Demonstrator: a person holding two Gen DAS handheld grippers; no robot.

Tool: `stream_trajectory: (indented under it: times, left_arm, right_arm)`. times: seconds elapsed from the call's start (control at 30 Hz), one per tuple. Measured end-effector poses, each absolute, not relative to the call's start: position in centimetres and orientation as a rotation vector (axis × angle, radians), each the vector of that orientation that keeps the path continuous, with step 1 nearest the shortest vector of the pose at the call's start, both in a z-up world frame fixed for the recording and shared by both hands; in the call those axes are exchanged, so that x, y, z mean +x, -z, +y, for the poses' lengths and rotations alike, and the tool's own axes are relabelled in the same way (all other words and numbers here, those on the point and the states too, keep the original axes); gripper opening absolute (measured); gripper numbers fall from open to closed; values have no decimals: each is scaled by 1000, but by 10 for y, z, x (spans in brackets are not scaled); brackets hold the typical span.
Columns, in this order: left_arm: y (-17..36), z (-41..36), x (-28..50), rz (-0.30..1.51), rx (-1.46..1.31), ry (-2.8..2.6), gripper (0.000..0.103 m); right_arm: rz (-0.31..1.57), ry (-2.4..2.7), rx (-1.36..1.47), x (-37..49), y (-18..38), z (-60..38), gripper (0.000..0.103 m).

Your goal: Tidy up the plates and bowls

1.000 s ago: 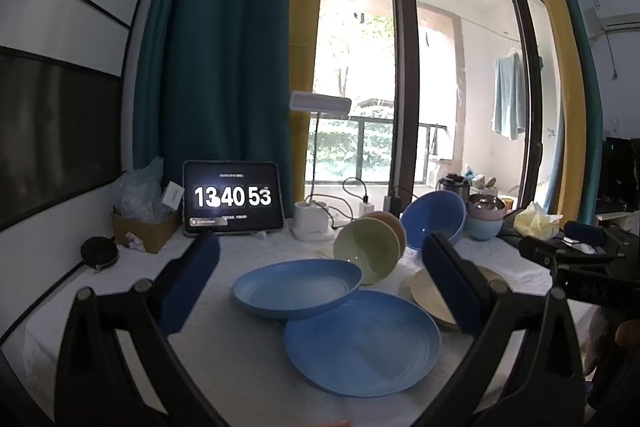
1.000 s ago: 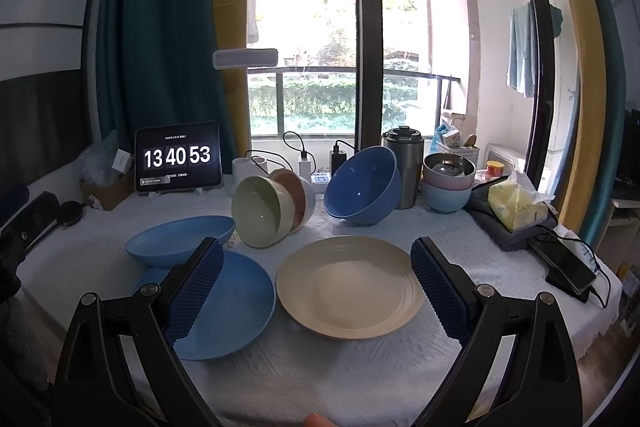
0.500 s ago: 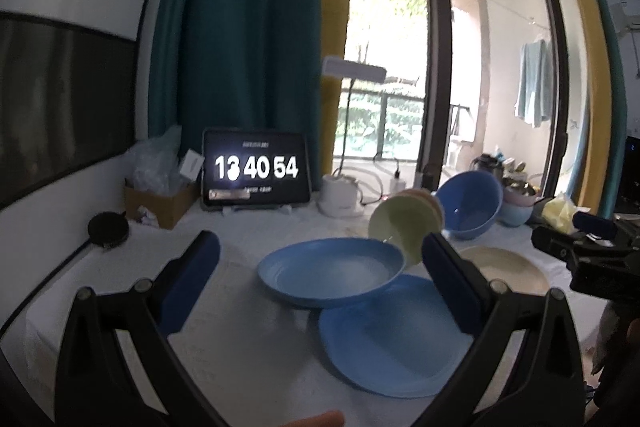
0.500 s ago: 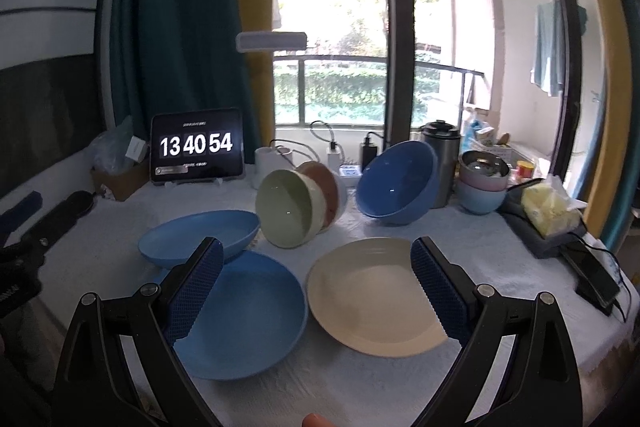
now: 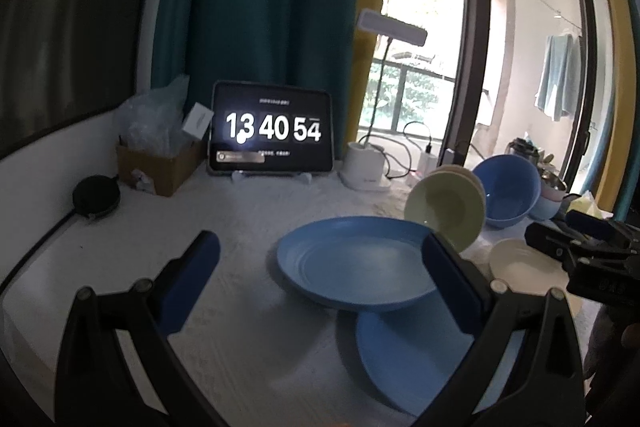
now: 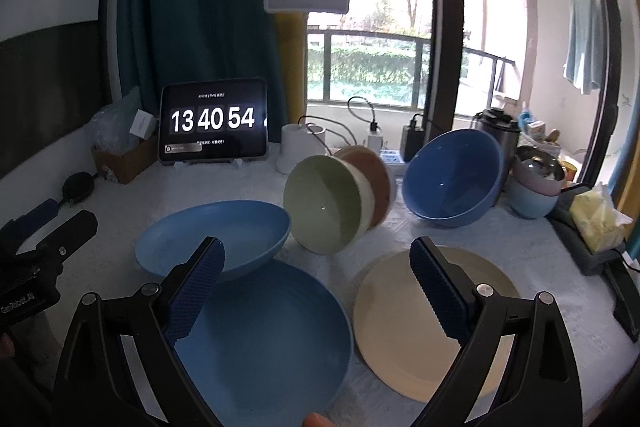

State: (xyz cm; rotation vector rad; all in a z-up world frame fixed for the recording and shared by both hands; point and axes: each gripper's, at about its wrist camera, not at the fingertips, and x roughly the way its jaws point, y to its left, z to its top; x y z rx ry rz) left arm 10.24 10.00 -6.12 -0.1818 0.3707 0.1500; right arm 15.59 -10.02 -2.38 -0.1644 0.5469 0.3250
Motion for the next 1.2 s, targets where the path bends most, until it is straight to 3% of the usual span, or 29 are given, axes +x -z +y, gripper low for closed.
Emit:
stream_trajectory:
  times: [0.47,0.53,0.67,0.73,0.9,1.2]
  left_arm:
    - [97,128,165,560,-282,-167,101]
    - [100,133,170,582,-303,-169,91]
    - [108,141,178,623,-337,-177,85]
    - [112,142,182,644,-347,-172,73]
    - [128,148,194,732,-408,-153,58]
    - [134,140,201,769,-411,-117,39]
  right_arm:
    - [733,-409,-135,218,60,-64,62]
    - [756,-411,-130,226,65,-61,61]
    - [805,-417,-114,239,73,-55,55]
    - [831,-416,-105,244,78,-54,51]
    - [889,-429,-92,255,88,-51,48]
    - [935,-457,-106,264,104,-42,32]
